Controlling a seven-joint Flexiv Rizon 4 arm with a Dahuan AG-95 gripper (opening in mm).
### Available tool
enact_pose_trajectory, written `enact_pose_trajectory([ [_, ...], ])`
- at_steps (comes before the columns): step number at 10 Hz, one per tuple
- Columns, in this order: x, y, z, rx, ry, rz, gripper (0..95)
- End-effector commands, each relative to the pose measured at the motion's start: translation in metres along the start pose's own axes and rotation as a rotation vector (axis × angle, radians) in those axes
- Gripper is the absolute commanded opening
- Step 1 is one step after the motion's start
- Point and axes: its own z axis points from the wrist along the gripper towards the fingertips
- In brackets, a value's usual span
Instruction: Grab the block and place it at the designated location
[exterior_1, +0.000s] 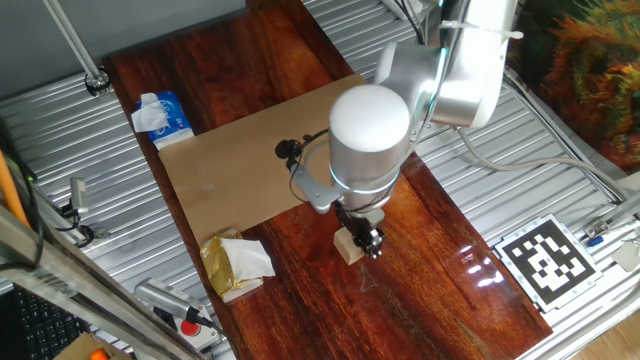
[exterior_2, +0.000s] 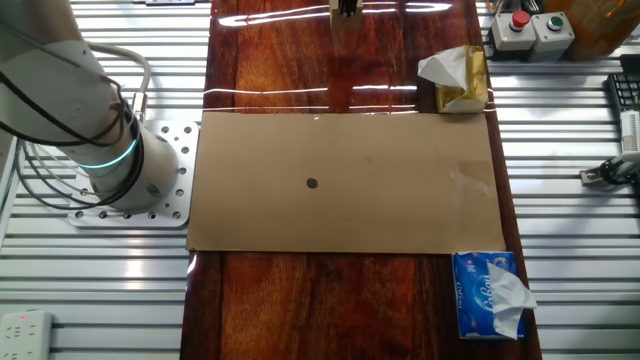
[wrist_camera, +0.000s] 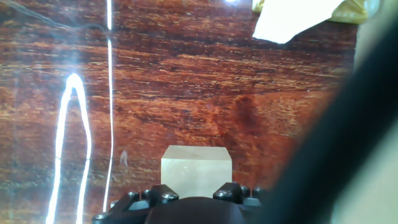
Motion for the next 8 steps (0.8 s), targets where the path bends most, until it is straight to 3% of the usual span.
enact_pose_trajectory([
  [1, -0.006, -0.014, -0.008, 0.001, 0.009, -0.01, 38.0],
  [8, 0.008, -0.08, -0.015, -0.002, 0.007, -0.061, 38.0],
])
